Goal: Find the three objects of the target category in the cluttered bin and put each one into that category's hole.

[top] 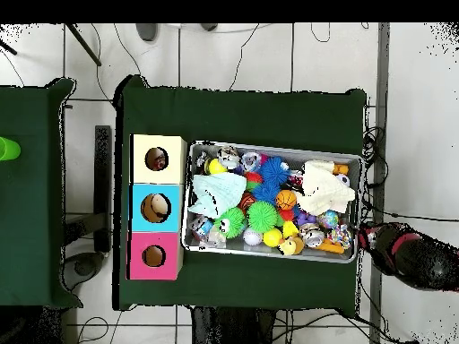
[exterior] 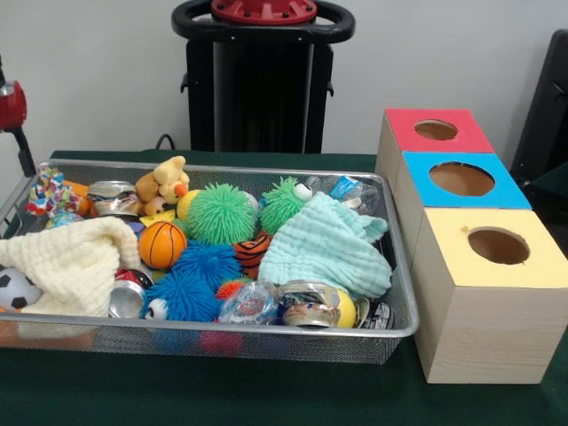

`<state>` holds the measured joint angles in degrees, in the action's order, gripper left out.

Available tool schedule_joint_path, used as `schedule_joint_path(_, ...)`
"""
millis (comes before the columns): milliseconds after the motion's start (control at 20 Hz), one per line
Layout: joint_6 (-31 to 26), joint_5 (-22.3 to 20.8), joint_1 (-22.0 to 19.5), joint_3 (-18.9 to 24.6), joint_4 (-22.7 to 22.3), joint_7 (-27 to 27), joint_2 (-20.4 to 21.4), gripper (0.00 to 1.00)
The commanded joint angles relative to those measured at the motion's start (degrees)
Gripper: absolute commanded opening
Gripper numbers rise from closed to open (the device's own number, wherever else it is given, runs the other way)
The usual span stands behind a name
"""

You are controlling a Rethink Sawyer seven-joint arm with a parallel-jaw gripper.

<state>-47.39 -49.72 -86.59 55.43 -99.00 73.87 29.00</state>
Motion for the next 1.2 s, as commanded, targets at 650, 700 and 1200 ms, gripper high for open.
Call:
schedule_joint_path(650,12.52,1.12,5.64,-2.43,-12.81,3.69,13.73,1.00)
schedule_joint_path(700,12.85,1.10,5.85,-2.78,-12.74,3.61,13.64,1.00)
schedule_joint_path(1200,19.31,-2.89,8.53,-8.58,-12.25,5.55,8.88,1.00)
